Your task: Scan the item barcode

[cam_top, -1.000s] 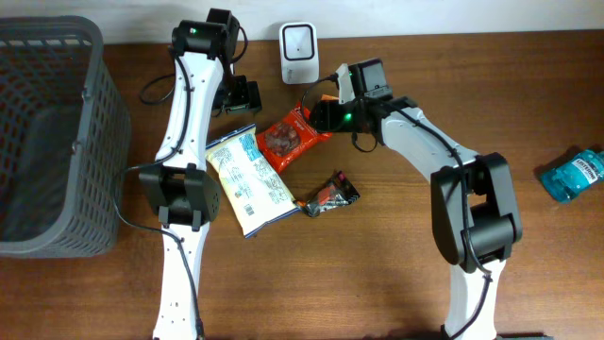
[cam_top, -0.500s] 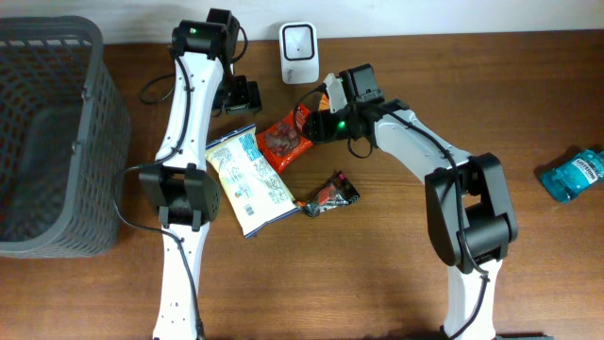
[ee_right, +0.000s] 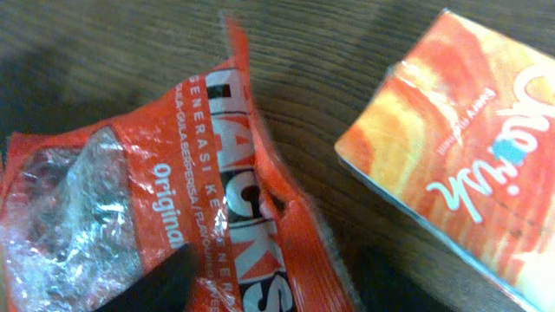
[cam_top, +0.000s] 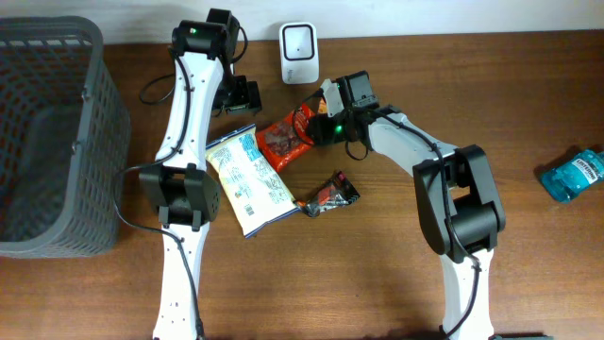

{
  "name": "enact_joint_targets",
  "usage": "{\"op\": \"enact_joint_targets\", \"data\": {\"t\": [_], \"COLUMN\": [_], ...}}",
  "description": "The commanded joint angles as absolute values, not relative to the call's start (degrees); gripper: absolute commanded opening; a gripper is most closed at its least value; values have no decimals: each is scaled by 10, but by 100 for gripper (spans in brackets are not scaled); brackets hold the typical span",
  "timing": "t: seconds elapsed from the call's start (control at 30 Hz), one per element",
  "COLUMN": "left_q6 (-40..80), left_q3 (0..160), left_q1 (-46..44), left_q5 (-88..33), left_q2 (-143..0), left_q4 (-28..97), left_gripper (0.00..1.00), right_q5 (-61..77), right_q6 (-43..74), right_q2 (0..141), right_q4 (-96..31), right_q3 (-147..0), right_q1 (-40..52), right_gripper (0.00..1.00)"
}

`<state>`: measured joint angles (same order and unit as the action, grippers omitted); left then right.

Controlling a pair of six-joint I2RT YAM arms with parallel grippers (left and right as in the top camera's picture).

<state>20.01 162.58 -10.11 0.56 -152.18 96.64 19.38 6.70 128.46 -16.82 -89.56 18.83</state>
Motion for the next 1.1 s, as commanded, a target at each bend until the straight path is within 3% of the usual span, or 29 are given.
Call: {"op": "enact_joint_targets", "data": {"t": [0.0,0.03,0.07,0.3,0.67,0.7,0.77,0.8,0.87,0.93,1.0,1.07], "left_q6": [203,203,203,204,204,204,204,203,204,204,203,204], "left_q3": [1632,1632,1632,1632,1632,1632,1632,1632,1632,1632,1632,1632], "left_q1": [-101,-101,-101,-101,-101,-101,-101,-101,-101,-101,-101,-101], "left_q5": [2,2,2,2,2,2,2,2,2,2,2,2], "left_q2": [-1517,-1517,-1517,-1517,-1517,-1517,-1517,-1517,-1517,-1517,-1517,-1517], "left_q4": [967,967,967,967,967,967,967,967,967,967,967,967], "left_gripper": [99,99,99,99,99,99,99,99,99,99,99,99], "right_q5": [184,184,184,183,147,147,143,143,143,145,159,158], "right_q6": [65,81,108,138,140,140,140,140,138,138,138,138], "right_q2": [1292,1292,1291,1234,1159,1158,1158,1158,1157,1157,1157,1166], "right_q4": [-178,-180,-180,-251,-378,-394,-427,-434,-465,-486,-469,-427], "right_q3": [-896,-897,-897,-897,-897,-897,-897,-897,-919,-950,-966,-966], "right_q1": [185,183,176,107,102,102,102,102,100,103,122,152], "right_gripper": [24,9,4,4,4,9,62,76,79,78,67,42]}}
